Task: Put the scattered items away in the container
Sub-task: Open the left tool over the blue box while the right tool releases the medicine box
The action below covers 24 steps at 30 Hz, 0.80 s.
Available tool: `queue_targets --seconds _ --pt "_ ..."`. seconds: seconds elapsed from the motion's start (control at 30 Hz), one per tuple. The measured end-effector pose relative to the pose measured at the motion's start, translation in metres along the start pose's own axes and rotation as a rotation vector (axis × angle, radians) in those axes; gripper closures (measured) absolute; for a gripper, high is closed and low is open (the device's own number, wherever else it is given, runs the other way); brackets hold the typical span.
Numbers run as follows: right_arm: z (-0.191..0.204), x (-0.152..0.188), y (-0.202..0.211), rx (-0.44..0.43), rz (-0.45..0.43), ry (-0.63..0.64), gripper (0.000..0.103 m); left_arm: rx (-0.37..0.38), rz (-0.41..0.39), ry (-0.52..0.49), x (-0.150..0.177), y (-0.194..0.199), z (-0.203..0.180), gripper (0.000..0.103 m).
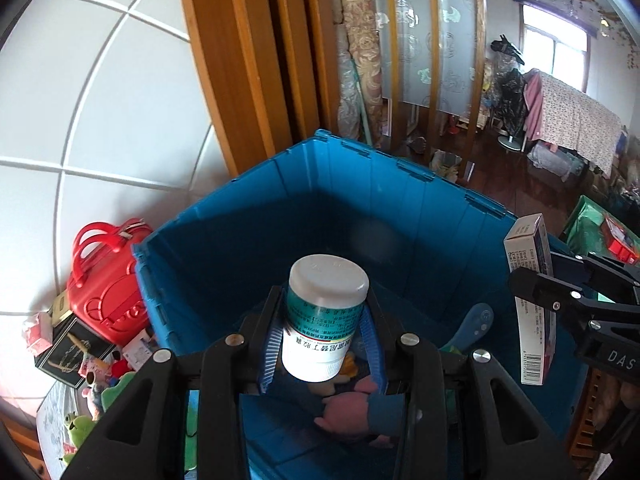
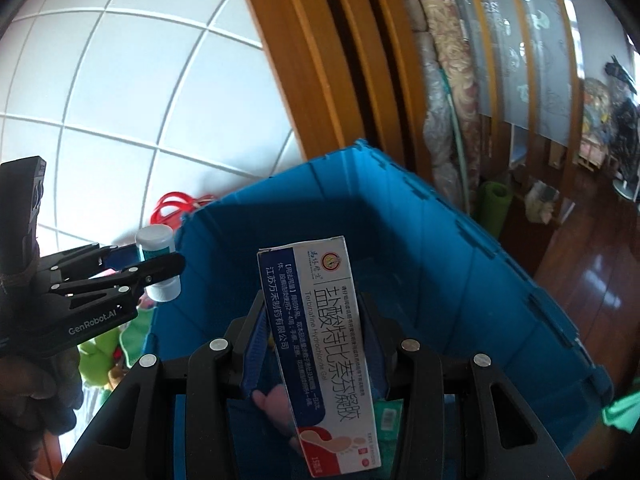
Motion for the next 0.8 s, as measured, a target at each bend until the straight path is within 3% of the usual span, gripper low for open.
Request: queue_targets --seconds 0.23,0.67,0.7,0.77,0.8 --pt "-0.017 0.000 0.000 0.029 0.002 -0.029 0.061 0.024 0.002 -0.023 -0.013 -0.013 -0.017 0.067" --pt "-0.020 -0.015 -0.012 0.050 0.009 -0.018 0.060 0.012 -0.010 0.001 -0.023 -0.019 -0.007 0.065" --pt "-0.020 -0.016 -0.012 0.060 0.001 -0.015 0.058 -0.026 -0.008 -0.019 -0.023 -0.020 -0.009 0.059" --pt "-0.021 -0.018 -0.014 0.069 0.000 -0.019 0.020 -0.049 -0.026 -0.018 -0.023 -0.018 -0.008 0.004" --pt "-0.022 -0.018 -0.014 0.058 -0.010 -0.030 0.001 -0.043 -0.045 -0.005 -0.022 -0.015 -0.006 0.000"
Point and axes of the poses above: each gripper's, at about its wrist camera, not at the fingertips, and y roughly against the way its jaws point, z to its left, x to its underside, the point moved 7 cm from there along -y, roughly the way its jaws point, and after that the axes turned 13 degrees about z, right-handed, at the moved point
